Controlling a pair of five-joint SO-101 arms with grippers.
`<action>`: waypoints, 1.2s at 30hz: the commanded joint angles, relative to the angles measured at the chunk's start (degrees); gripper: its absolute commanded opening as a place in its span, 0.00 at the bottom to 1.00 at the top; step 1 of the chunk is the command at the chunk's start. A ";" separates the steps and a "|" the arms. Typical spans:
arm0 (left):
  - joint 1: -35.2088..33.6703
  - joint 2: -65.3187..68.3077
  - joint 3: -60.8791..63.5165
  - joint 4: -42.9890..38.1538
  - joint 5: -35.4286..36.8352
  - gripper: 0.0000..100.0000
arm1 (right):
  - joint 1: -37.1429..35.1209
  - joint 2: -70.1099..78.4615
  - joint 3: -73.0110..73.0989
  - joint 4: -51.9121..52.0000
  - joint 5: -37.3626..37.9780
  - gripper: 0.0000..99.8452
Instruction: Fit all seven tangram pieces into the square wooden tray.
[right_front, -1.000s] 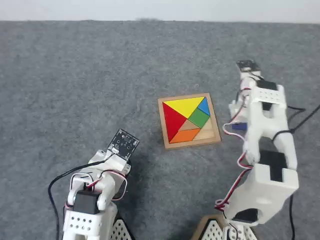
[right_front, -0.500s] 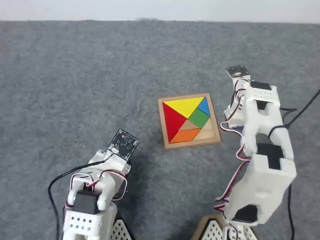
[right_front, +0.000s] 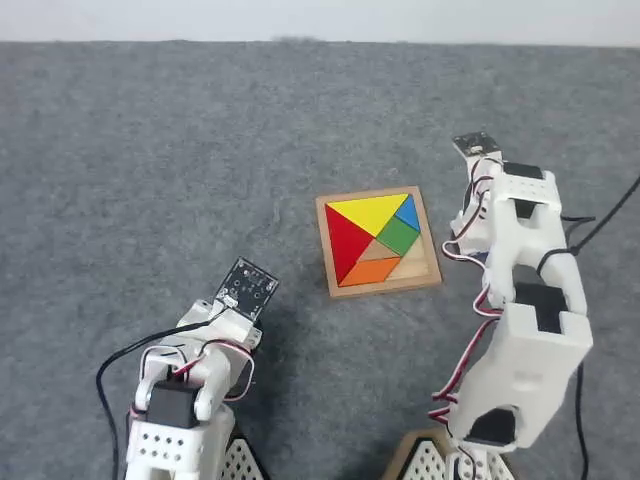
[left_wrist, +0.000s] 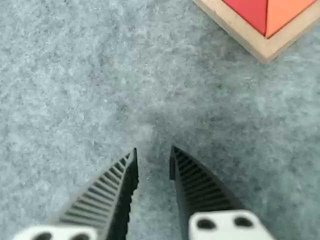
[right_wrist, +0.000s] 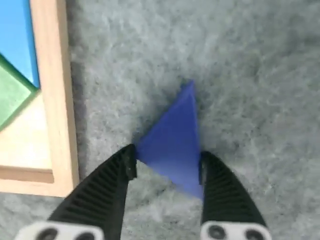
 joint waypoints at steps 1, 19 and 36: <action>-0.44 -0.70 -0.75 0.26 -0.62 0.10 | 0.31 -0.31 -2.64 2.07 0.79 0.05; -0.44 -0.70 -0.75 0.26 -0.62 0.10 | 0.22 -15.87 -8.09 14.29 0.35 0.06; -0.44 -0.70 -0.75 0.26 -0.62 0.10 | -4.26 3.12 -25.76 2.15 -25.58 0.18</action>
